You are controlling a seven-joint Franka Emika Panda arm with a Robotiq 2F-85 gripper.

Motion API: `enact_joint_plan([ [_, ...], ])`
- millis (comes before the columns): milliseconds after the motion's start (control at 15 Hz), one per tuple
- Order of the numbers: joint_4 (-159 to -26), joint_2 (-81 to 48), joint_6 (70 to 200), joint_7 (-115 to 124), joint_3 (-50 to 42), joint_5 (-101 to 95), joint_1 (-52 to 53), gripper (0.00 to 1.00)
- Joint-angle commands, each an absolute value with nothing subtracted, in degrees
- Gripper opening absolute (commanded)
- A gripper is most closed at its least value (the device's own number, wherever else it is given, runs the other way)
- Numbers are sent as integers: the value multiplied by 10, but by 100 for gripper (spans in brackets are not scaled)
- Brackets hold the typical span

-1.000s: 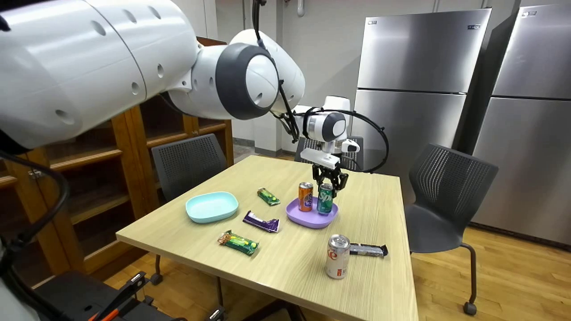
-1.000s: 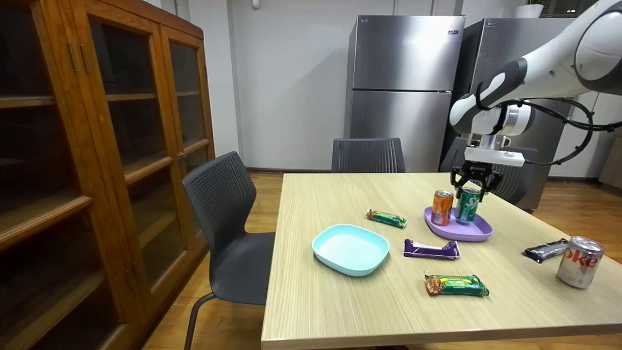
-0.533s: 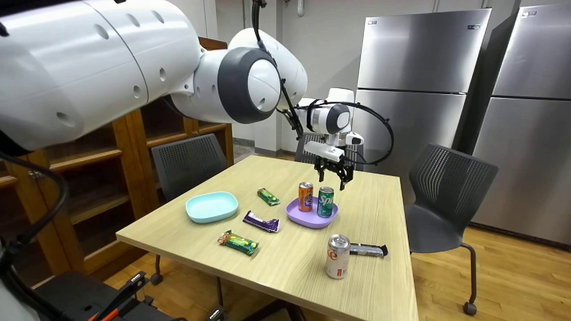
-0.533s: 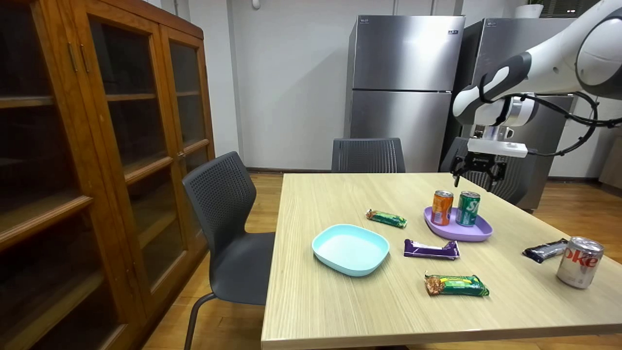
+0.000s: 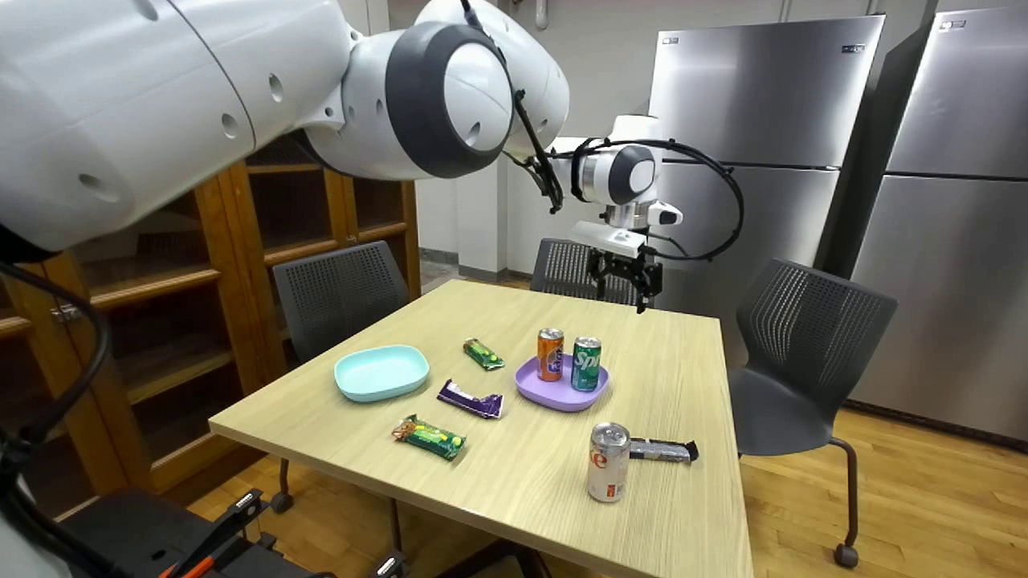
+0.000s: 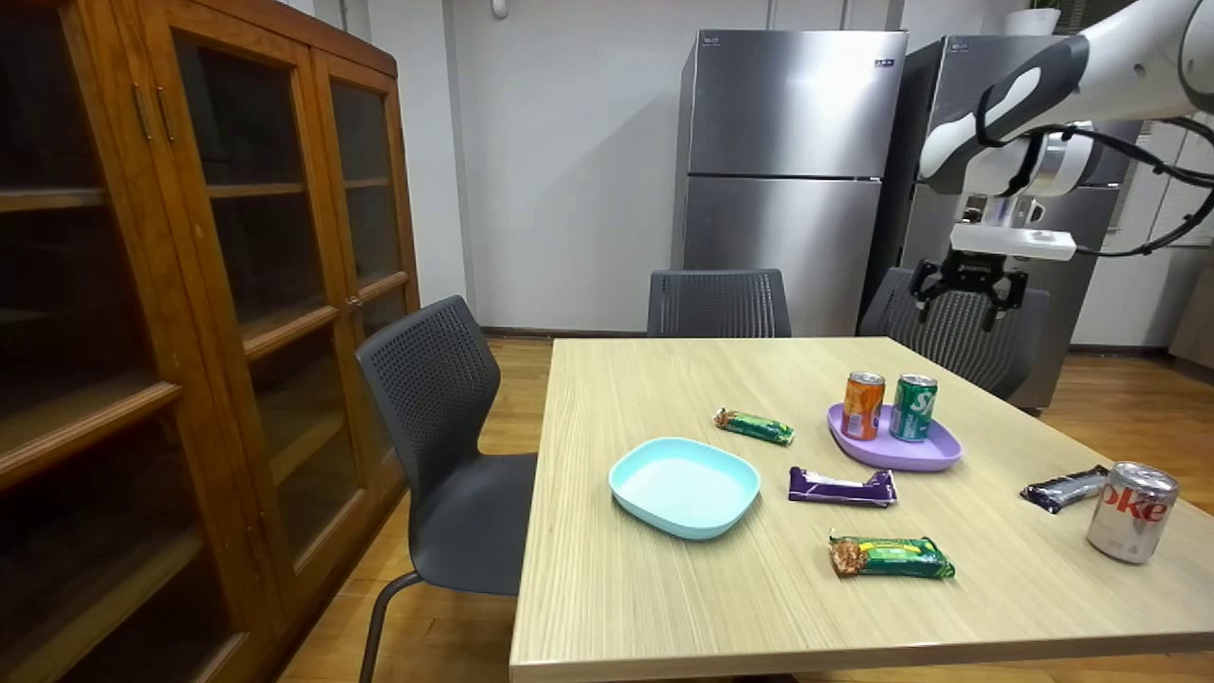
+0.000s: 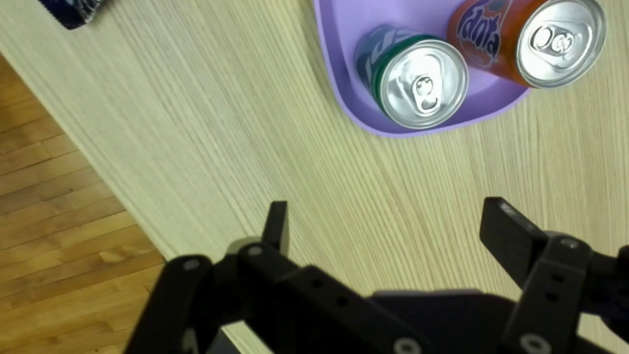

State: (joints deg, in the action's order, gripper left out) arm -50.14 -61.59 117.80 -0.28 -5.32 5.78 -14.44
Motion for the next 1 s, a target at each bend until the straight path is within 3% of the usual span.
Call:
enact_joint_plan([
  [0, -628, -517, 1188, -40, -53, 60, -161, 100],
  [933, -981, -315, 1299, -98, -100, 27, -179, 100],
])
